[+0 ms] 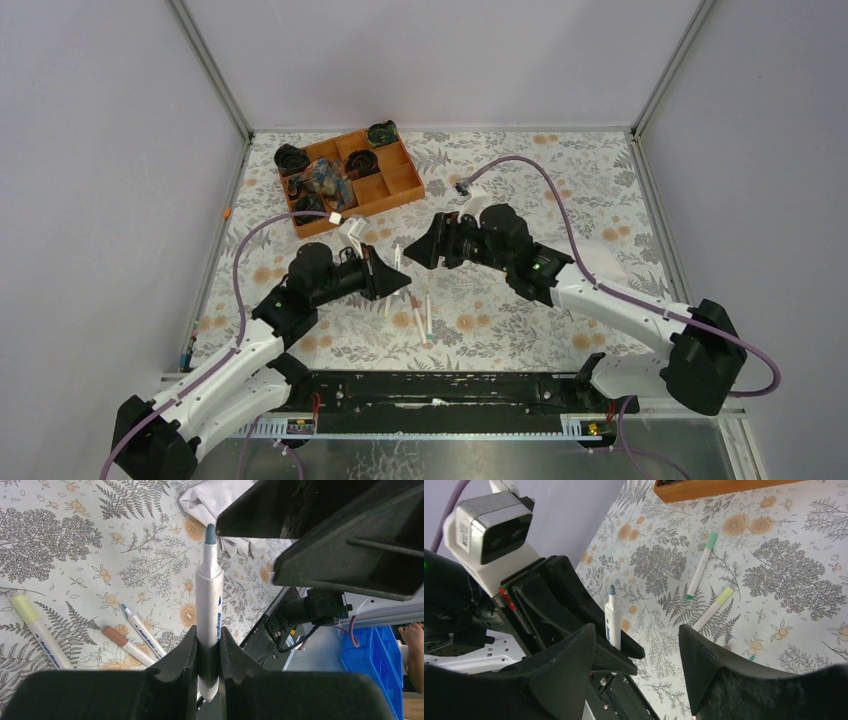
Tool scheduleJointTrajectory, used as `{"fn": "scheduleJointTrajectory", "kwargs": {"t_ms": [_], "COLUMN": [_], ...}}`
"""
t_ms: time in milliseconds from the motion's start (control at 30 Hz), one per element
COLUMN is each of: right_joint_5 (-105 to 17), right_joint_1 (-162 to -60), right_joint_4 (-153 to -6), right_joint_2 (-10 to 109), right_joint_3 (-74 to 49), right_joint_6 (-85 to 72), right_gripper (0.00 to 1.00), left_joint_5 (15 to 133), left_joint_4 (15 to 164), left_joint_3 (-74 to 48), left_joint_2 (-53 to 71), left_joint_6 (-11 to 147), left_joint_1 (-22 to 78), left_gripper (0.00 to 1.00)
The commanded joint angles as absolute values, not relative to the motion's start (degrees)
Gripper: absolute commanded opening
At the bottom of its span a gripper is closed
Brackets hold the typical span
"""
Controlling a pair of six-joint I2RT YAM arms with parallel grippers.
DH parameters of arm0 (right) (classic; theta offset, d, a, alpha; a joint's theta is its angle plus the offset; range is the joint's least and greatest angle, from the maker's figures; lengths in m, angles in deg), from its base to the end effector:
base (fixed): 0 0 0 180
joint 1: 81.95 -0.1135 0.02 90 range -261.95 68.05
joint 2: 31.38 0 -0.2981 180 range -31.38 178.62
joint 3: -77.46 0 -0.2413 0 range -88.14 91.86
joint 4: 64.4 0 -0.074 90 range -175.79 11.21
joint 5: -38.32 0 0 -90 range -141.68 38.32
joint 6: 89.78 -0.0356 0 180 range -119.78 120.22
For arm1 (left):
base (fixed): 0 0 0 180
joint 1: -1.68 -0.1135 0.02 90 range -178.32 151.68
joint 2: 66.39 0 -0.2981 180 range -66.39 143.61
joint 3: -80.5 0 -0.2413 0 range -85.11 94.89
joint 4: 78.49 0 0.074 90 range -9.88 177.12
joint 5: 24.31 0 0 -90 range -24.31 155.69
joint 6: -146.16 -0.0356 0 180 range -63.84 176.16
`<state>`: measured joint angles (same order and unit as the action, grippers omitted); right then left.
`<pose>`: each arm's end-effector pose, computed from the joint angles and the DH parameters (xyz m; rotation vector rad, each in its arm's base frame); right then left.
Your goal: Insert the pens into the pen caps
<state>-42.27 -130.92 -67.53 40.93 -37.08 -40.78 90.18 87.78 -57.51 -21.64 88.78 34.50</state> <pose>0.1771 0.2124 0.3498 -0.2662 1.9094 1.2532 0.1192 -0.0944 0.2815 0.3245 1.9800 -1.1612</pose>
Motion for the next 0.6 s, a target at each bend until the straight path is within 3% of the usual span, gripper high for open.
{"fn": "scheduleJointTrajectory", "kwargs": {"t_ms": [0, 400, 567], "right_joint_5": [-38.9, -36.0, -36.1], "right_joint_1": [-131.2, -133.1, -133.1], "right_joint_4": [-62.7, -61.0, -61.7], "right_joint_2": [43.5, 48.6, 48.9], "right_joint_3": [-34.0, -30.5, -30.6], "right_joint_6": [-41.0, -40.6, -40.3], "right_gripper": [0.66, 0.54, 0.37], "left_joint_5": [91.9, 93.5, 93.2], "left_joint_4": [93.2, 93.0, 93.5], "left_joint_3": [-57.8, -55.5, -55.4], "left_joint_2": [-22.1, -19.8, -19.4], "left_joint_6": [89.8, 88.3, 88.5], "left_joint_1": [34.1, 34.1, 34.1], "left_gripper": [0.00, 0.00, 0.00]}}
